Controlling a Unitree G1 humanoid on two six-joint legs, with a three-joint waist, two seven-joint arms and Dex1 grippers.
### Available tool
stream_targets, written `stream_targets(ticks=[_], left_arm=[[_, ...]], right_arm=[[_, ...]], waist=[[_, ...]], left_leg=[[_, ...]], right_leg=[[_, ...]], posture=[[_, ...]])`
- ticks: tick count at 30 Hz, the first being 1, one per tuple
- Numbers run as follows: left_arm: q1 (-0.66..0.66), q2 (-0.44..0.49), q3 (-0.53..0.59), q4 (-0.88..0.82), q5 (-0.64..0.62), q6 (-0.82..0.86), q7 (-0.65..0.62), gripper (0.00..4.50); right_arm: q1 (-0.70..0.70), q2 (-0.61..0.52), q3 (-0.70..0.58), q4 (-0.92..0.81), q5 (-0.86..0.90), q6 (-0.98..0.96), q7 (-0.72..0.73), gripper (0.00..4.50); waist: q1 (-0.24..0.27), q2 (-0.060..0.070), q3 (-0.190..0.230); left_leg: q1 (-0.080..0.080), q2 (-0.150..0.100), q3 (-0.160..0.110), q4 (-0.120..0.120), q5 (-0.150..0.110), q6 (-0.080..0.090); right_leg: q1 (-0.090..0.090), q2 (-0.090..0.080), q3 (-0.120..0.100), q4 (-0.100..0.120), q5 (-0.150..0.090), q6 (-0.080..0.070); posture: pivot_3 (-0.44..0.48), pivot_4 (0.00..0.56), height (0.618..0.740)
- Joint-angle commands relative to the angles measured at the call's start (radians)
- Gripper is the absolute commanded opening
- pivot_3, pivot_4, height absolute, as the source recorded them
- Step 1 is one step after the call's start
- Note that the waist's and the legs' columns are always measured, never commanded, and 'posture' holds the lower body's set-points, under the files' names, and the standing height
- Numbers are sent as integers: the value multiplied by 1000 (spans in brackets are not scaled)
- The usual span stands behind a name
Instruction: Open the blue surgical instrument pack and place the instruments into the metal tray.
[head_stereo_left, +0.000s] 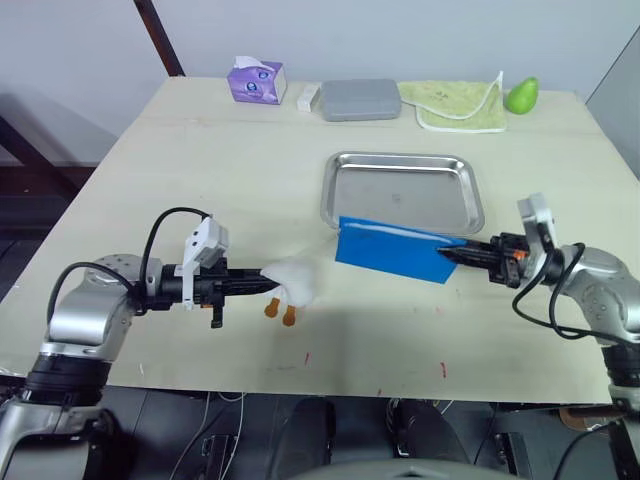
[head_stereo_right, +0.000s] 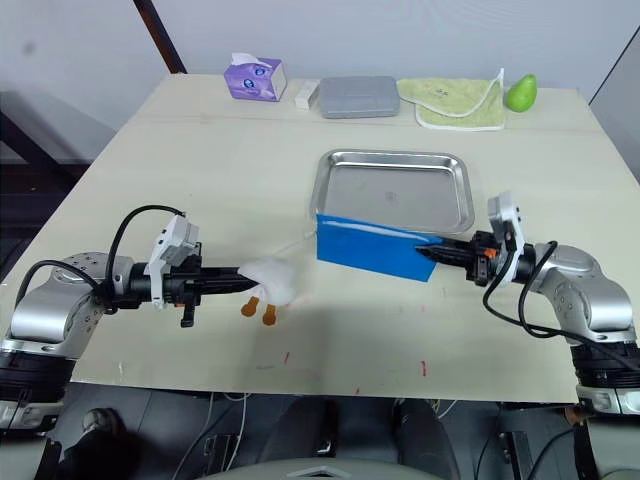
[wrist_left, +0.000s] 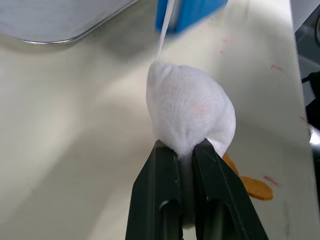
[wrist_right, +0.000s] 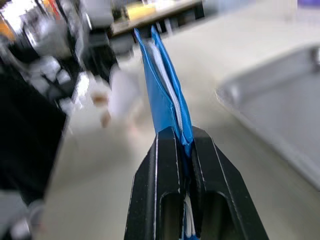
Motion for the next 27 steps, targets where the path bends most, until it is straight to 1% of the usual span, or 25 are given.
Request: stream_targets(ticks=[1, 7, 9, 13, 16, 20, 27], left_arm=[[23, 21, -4, 13, 52, -49, -3, 19], [23, 38, -10, 40, 96, -107, -25, 19], [6, 34, -3, 42, 89, -104, -23, 19], [-74, 40, -9, 82, 120, -134, -29, 19], [-138, 42, -32, 133, 175, -183, -32, 19], [-233, 23, -73, 200, 247, -255, -20, 19], [-331, -11, -146, 285, 332, -367, -39, 19]], right_arm=[[-44, 7, -118, -51, 173, 113, -46, 0], [-79, 17, -196, -56, 317, 233, -118, 0], [-64, 0, -159, -77, 257, 202, -98, 0], [-26, -8, -86, -101, 152, 137, -62, 0], [-11, -6, -52, -100, 90, 84, -43, 0], [16, -12, 0, -85, -6, -3, -17, 0], [67, -17, 72, -44, -140, -143, 27, 0]], waist=[[0, 0, 0], [1, 0, 0], [1, 0, 0], [2, 0, 0], [1, 0, 0], [0, 0, 0], [1, 0, 0]], left_leg=[[0, 0, 0, 0, 0, 0], [0, 0, 0, 0, 0, 0], [0, 0, 0, 0, 0, 0], [-1, 0, 0, 0, 0, 0], [-1, 0, 2, 0, 0, 0], [-1, 0, 5, 0, 0, 0], [-1, 0, 8, 0, 0, 0]], right_leg=[[0, 0, 0, 0, 0, 0], [0, 0, 0, 0, 0, 0], [0, 0, 0, 0, 0, 0], [-1, 0, -1, 0, 0, 0], [-1, 0, 0, 0, 0, 0], [-1, 0, 0, 0, 0, 0], [-1, 0, 0, 0, 0, 0]], posture=[[0, 150, 736], [0, 150, 736], [0, 150, 736], [0, 150, 736], [0, 150, 736], [0, 150, 736], [0, 150, 736]])
